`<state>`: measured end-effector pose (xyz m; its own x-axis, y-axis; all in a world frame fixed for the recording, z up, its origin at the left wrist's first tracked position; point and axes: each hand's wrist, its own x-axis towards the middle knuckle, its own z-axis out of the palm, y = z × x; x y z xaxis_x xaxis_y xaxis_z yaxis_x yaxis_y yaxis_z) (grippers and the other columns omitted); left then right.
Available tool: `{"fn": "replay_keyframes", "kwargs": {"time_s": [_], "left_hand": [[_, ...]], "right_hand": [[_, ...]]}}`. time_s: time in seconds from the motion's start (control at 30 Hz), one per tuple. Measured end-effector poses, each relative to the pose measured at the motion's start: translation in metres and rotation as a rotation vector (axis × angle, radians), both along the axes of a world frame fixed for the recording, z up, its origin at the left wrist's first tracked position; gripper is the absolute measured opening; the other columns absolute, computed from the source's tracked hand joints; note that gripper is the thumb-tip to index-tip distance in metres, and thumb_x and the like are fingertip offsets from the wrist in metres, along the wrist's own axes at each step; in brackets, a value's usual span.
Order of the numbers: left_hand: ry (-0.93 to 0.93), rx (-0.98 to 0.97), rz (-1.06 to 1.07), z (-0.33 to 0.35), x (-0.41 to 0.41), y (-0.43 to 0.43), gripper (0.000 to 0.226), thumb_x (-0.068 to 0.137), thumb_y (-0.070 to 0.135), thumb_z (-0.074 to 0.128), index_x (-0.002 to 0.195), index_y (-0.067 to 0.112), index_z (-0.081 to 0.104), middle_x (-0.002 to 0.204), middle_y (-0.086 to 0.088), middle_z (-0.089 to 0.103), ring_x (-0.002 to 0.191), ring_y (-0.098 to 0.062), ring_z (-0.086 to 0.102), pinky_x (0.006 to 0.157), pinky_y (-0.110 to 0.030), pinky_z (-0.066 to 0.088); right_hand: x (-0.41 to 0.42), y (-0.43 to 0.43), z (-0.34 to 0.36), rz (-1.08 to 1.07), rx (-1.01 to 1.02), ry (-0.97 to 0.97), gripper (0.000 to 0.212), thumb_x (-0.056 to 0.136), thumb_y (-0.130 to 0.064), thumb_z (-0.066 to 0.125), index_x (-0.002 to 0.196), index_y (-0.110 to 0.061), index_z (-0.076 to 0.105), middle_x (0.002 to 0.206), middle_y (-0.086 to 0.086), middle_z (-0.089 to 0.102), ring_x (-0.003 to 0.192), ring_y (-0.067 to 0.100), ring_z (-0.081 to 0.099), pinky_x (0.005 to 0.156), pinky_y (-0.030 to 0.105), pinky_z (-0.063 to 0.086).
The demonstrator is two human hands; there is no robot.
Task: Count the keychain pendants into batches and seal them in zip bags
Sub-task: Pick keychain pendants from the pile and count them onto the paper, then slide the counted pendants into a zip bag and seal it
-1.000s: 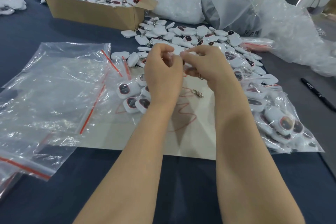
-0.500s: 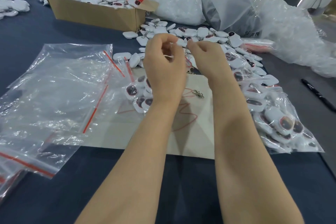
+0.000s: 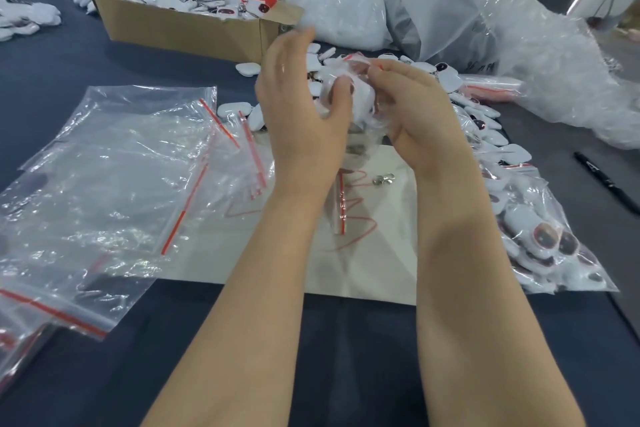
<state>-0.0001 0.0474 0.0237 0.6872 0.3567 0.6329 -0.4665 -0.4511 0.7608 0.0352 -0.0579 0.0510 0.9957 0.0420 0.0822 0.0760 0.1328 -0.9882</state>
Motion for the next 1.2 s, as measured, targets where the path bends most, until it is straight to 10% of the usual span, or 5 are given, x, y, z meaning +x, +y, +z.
{"fn": "replay_keyframes", "kwargs": {"time_s": [0.3,0.53,0.67,0.93,1.2], "left_hand": [[0.188,-0.342,-0.181,-0.015,0.007,0.008,0.021,0.098,0.017,0.049,0.079,0.014,0.058,0.065,0.015,0.054,0.059,0.008,0.047,0.064,-0.010,0.037],[0.099,-0.520,-0.165,-0.014,0.007,0.007,0.018,0.098,0.014,0.049,0.082,0.013,0.058,0.074,0.007,0.058,0.070,-0.005,0.053,0.072,-0.019,0.045],[0.020,-0.575,-0.204,-0.006,0.005,0.009,0.020,0.098,0.012,0.048,0.085,0.015,0.062,0.080,0.009,0.062,0.076,0.000,0.056,0.077,-0.018,0.045],[-0.035,-0.576,-0.159,0.003,0.003,0.012,0.022,0.100,0.015,0.045,0.080,0.014,0.054,0.061,0.017,0.058,0.057,0.006,0.053,0.054,-0.008,0.040],[0.038,-0.609,-0.173,0.004,0.003,0.012,0.016,0.098,0.015,0.049,0.083,0.014,0.054,0.072,0.003,0.064,0.064,-0.006,0.058,0.067,-0.023,0.046]], "right_hand": [[0.006,-0.005,-0.003,0.000,-0.137,0.095,0.048,0.087,-0.065,0.048,0.092,-0.022,0.068,0.103,-0.001,0.072,0.094,0.015,0.070,0.081,0.039,0.053],[-0.007,-0.023,0.003,0.517,-0.511,-0.007,0.054,0.078,-0.039,0.071,0.128,-0.035,0.049,0.121,-0.019,0.062,0.112,-0.001,0.059,0.100,0.024,0.046],[-0.010,-0.021,0.012,0.246,-0.939,-0.119,0.018,0.081,-0.029,0.074,0.095,-0.023,0.066,0.084,-0.012,0.059,0.078,0.006,0.054,0.073,0.019,0.043],[-0.005,-0.009,0.014,-0.060,-0.096,-0.341,0.019,0.092,-0.017,0.062,0.073,-0.013,0.064,0.061,-0.007,0.067,0.065,0.010,0.060,0.070,0.024,0.049],[-0.017,0.003,0.029,-0.043,-0.590,-0.304,0.031,0.088,-0.051,0.060,0.087,-0.023,0.072,0.079,-0.010,0.072,0.070,-0.002,0.063,0.071,0.022,0.053]]}}
